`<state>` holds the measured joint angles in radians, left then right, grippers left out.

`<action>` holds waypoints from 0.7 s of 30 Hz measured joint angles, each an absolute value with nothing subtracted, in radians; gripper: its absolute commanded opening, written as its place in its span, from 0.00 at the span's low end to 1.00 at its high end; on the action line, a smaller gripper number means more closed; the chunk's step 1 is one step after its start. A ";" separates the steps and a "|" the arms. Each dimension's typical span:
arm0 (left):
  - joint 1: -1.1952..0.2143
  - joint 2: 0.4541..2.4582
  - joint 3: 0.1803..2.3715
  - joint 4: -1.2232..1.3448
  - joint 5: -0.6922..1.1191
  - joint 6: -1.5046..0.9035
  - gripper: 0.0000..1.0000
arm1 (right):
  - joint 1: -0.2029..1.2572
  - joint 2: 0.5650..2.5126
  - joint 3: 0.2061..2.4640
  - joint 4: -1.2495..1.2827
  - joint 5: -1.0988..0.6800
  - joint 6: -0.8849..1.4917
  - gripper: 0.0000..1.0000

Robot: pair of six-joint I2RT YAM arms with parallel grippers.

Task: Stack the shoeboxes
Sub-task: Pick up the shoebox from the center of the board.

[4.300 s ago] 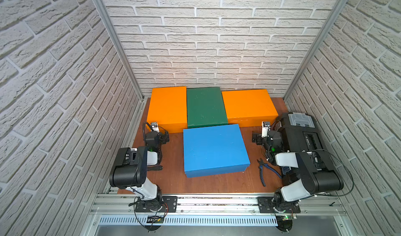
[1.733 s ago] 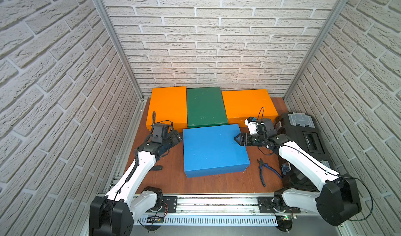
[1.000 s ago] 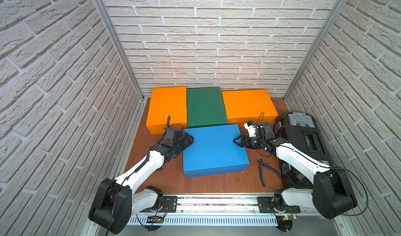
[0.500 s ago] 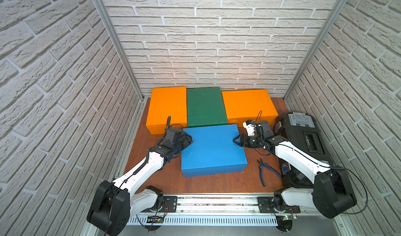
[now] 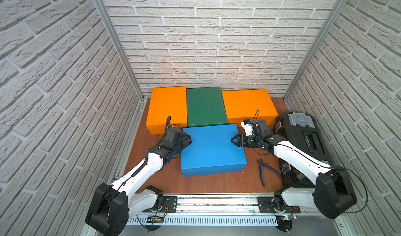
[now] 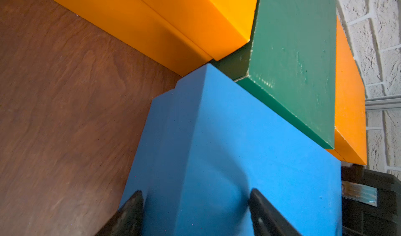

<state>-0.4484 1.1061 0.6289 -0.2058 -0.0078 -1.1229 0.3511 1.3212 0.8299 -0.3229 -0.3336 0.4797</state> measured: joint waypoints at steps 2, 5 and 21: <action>-0.448 1.106 0.612 -0.182 -0.009 -1.125 0.75 | 0.355 1.335 0.823 -0.303 -0.334 0.480 0.84; -0.449 1.111 0.589 -0.139 -0.011 -1.131 0.74 | 0.355 1.359 0.811 -0.268 -0.342 0.481 0.79; -0.515 1.156 0.654 -0.197 -0.097 -1.141 0.69 | 0.357 1.334 0.834 -0.346 -0.320 0.510 0.42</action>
<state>-0.5148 1.1557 0.6540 -0.1970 -0.0975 -1.1412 0.3573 1.3342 0.8345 -0.3462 -0.3199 0.5098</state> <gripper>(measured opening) 0.692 0.472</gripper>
